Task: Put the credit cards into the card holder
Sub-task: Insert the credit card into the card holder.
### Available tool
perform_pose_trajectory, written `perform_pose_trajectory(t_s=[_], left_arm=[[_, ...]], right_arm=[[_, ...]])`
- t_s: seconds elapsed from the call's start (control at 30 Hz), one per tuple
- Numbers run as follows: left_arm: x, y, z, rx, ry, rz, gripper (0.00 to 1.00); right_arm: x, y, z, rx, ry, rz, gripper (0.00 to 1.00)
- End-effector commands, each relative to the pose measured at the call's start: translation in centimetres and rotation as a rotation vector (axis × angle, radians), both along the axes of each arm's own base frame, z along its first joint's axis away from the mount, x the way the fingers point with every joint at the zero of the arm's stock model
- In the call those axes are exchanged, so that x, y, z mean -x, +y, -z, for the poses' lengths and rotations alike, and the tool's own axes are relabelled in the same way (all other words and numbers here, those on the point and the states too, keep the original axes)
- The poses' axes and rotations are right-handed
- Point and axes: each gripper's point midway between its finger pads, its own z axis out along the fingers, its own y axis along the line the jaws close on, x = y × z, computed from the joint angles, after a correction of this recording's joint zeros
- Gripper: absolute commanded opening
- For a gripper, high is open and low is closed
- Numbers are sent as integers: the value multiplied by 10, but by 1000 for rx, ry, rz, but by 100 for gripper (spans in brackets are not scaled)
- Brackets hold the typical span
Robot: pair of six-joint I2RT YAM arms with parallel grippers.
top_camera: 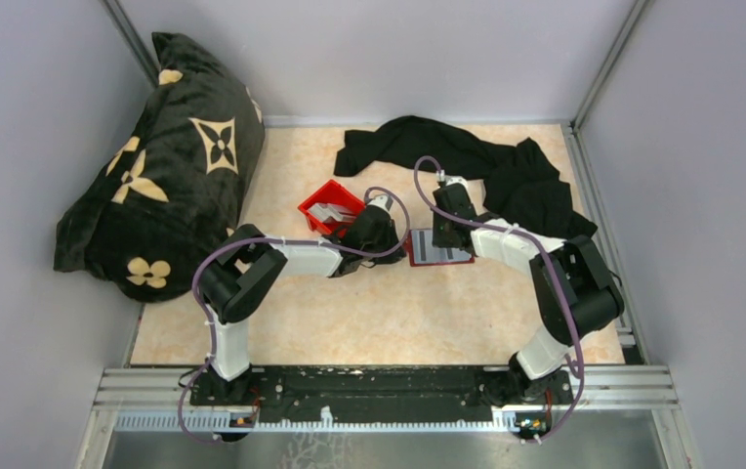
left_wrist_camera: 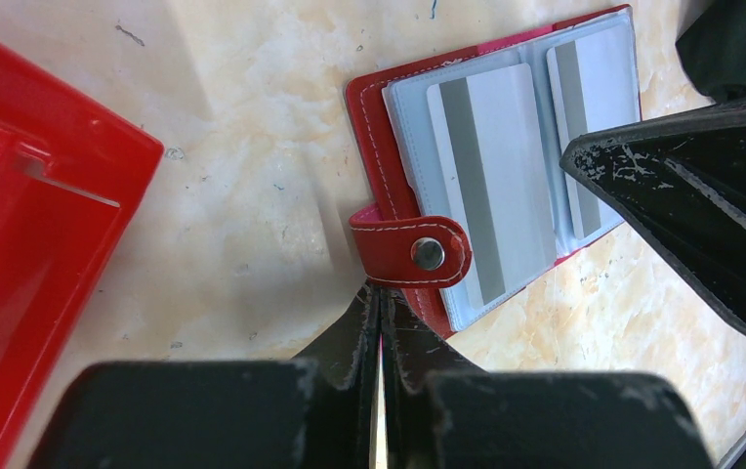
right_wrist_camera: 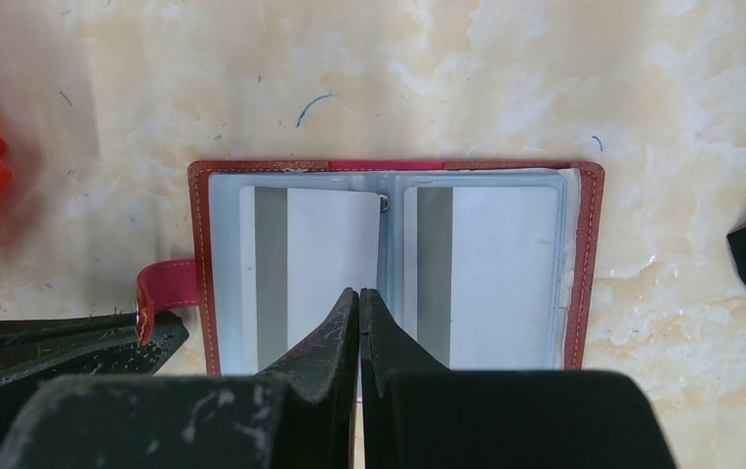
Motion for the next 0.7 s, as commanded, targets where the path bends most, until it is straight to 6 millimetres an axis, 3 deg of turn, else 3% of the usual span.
perform_pose_trajectory(t_s=[0.0,0.67], left_arm=[[17,22,37,-120,74,-7,6],[15,22,40,-124,79,-9,6]], right_arm=[[-9,-6,-3,3,-33,43,0],[-8,-13,32,26,43,61,0]])
